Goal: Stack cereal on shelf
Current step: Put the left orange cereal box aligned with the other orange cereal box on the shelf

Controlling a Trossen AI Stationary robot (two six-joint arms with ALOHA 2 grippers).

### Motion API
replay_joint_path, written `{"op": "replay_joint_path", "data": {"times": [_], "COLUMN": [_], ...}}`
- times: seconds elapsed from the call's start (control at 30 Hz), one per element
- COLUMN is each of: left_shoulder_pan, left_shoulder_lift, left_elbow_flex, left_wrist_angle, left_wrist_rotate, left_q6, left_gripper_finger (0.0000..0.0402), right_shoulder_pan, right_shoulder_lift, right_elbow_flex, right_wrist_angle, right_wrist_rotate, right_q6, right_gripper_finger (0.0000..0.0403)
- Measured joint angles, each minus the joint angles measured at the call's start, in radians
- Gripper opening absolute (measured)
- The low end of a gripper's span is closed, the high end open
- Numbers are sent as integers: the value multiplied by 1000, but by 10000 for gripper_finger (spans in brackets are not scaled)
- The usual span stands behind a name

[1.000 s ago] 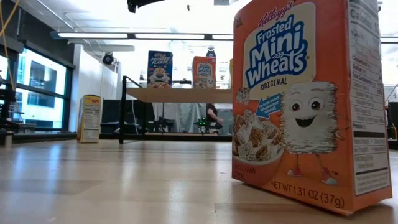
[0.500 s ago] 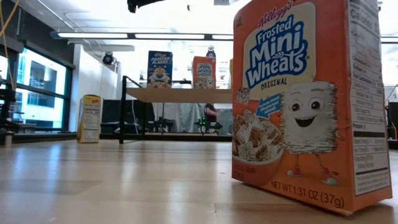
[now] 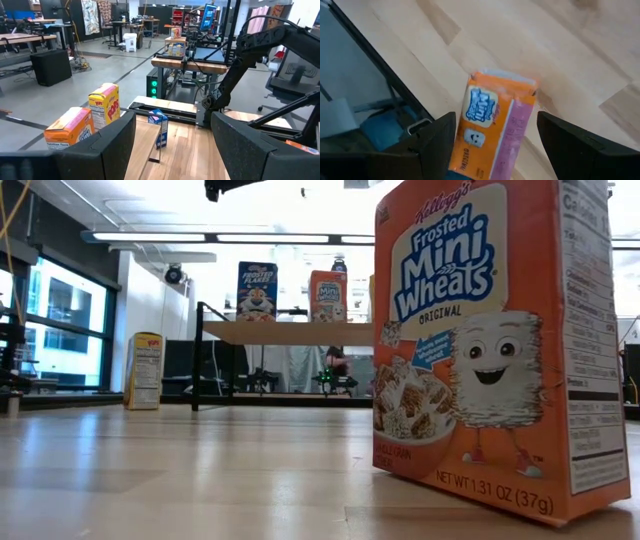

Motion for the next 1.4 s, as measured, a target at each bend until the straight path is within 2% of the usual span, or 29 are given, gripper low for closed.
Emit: {"op": "replay_joint_path", "data": {"times": [0.33,0.7,0.87,1.2,1.4], "left_shoulder_pan": [0,0,0,0,2], "left_shoulder_lift": [0,0,0,0,-8], "left_elbow_flex": [0,0,0,0,0], "left_wrist_angle": [-1,-3,-3,-7,-12], "left_wrist_rotate": [0,0,0,0,0], "left_q6": [-1,-7,-25,-25,-16], "left_gripper_finger": [251,251,251,251,251], "right_shoulder_pan": [2,2,-1,-54,-123], "right_shoulder_lift": [27,27,25,24,23], "right_elbow_flex": [0,0,1,128,246], "right_wrist_angle": [4,3,1,-130,-284], "right_wrist_rotate": [-12,-16,-17,-5,-4], "right_q6": [-4,-19,-44,-213,-395], "right_gripper_finger": [266,178,152,145,145]}}
